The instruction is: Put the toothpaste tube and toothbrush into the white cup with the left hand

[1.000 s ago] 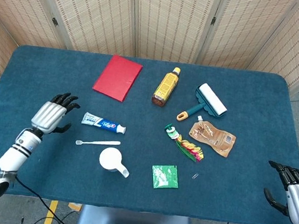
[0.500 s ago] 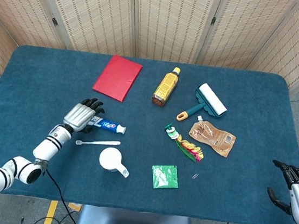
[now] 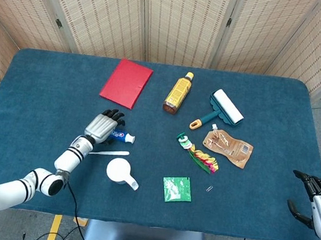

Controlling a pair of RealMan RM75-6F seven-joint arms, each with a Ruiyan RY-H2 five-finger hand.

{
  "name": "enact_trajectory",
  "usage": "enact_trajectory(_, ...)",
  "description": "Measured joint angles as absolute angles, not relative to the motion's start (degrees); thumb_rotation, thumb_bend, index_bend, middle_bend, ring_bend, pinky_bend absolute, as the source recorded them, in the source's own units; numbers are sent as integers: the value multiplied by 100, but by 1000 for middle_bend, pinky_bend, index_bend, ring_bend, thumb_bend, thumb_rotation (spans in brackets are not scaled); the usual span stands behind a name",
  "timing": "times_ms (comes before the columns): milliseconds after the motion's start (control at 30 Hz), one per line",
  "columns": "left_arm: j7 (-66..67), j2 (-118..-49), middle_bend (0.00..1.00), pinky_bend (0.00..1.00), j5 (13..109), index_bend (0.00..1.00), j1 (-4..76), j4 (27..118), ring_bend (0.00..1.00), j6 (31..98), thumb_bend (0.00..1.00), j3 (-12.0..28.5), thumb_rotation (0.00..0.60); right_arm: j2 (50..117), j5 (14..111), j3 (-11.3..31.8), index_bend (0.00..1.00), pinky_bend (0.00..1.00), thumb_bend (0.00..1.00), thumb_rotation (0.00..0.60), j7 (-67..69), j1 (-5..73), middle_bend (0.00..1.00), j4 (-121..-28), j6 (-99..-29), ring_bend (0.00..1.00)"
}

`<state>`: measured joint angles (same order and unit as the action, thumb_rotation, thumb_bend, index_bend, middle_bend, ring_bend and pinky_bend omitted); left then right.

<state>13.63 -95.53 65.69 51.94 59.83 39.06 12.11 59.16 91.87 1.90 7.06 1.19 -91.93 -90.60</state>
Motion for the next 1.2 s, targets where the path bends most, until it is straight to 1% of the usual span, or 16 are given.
enact_trajectory(333,1766,-9860,144,148,6013,338,5317,5756,24,3837,385,1213,600,5906,9153,194,193,264,225,600,731,103,283,-9182,-9060,249)
enact_trajectory(667,1654,-10073,173,148,5935,420,5352,5600,26,3902,385,1227,600,5912,9131,202,193,264,224,600,740,96,283,-9167,-9056,249)
enact_trajectory(833,1508,-10088,203,148,6010,507,5354,5616,35,3992,385,1259,600,5910,9112,204,193,264,225,600,753,81,283,-9156,-9065,249)
enact_trajectory(933,1400,-10064,213,148,6071,535,5344,5648,37,4035,385,1272,600,5921,9119,205,193,264,224,600,763,77,283,-9143,-9078,249)
enact_trajectory(1067,1173,-9967,218,148,6075,542,5296,5814,41,4094,384,1354,600,5934,9132,202,193,264,225,600,783,66,283,-9119,-9098,249)
enact_trajectory(1200,697,-9730,221,148,6098,540,5210,6197,46,4149,385,1507,600,5946,9149,203,193,264,224,600,798,71,283,-9100,-9100,248)
